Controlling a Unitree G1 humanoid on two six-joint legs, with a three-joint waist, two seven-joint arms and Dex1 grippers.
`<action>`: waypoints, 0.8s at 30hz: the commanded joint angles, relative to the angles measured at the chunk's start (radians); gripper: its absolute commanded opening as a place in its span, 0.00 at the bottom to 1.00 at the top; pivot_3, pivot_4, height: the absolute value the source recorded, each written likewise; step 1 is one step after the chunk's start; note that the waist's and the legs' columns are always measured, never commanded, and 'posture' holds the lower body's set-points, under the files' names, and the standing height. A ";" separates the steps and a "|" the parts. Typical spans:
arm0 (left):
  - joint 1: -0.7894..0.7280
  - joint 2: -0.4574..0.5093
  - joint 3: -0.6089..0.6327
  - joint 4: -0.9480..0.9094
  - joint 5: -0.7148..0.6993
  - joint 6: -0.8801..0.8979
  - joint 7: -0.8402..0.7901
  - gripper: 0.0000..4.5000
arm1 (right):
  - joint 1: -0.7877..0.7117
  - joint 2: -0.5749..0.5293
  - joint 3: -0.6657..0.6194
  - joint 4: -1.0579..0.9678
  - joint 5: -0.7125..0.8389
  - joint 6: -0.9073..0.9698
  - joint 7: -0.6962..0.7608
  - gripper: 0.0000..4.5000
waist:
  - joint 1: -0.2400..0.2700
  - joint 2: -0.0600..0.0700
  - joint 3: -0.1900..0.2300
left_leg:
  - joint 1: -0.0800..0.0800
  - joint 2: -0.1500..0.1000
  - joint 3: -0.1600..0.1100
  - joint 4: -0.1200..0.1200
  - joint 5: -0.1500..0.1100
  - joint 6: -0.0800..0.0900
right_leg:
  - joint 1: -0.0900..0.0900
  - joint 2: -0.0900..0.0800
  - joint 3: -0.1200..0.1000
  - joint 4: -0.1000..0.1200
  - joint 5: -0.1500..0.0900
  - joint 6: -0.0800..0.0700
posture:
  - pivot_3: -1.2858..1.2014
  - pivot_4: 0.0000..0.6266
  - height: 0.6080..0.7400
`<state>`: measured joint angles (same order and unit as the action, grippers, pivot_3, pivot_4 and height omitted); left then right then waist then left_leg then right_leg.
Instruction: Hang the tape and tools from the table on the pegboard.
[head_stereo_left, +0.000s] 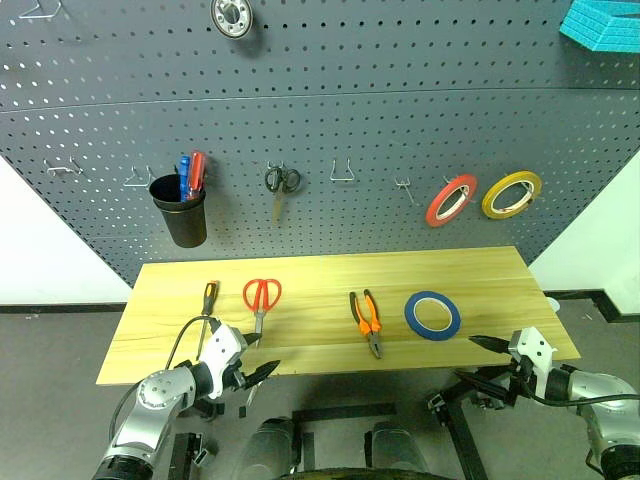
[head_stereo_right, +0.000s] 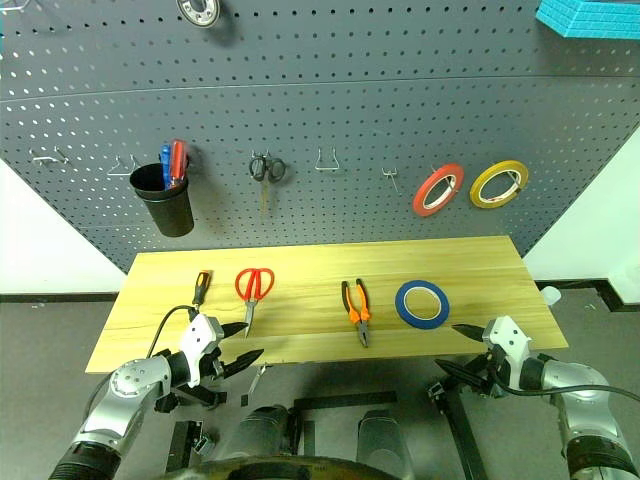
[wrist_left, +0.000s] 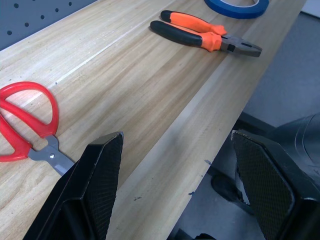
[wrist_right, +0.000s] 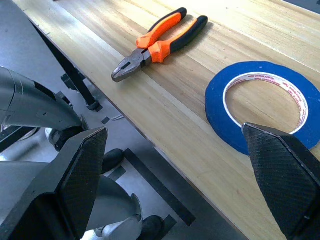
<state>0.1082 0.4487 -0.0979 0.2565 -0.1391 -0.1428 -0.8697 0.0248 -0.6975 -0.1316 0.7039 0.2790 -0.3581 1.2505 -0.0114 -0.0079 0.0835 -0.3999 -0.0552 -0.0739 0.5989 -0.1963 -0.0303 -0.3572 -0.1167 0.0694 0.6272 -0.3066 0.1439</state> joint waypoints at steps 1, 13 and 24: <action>-0.007 0.004 0.003 -0.023 -0.003 -0.013 0.001 0.80 | -0.009 -0.006 -0.022 -0.026 0.011 -0.023 0.002 1.00 | 0.000 0.000 0.000 | 0.000 0.000 0.000 0.000 0.000 0.000 | 0.000 0.000 0.000 0.000 0.000 0.000 | 0.51 0.07 0.91; -0.038 -0.016 -0.024 -0.027 0.006 -0.005 0.003 0.80 | 0.143 -0.007 -0.029 -0.346 0.078 0.003 0.006 1.00 | 0.004 0.000 0.000 | -0.005 -0.001 -0.003 0.000 0.000 0.000 | -0.002 0.000 -0.003 -0.001 0.000 0.001 | 0.51 0.07 0.91; -0.087 -0.047 -0.072 0.000 0.024 -0.014 -0.007 0.80 | -0.153 0.107 0.118 -0.142 -0.200 0.021 -0.240 1.00 | -0.011 -0.002 0.001 | -0.005 -0.001 -0.003 0.000 0.000 0.000 | -0.002 0.000 -0.004 -0.002 0.000 0.001 | 0.51 0.07 0.91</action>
<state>0.0422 0.4116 -0.1628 0.2695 -0.1165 -0.1430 -0.8726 0.0107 -0.6630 -0.0975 0.5612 0.1660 -0.3881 1.1101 -0.0228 -0.0101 0.0848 -0.4013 -0.0558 -0.0759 0.5982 -0.1962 -0.0304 -0.3579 -0.1168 0.0656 0.6264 -0.3053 0.1427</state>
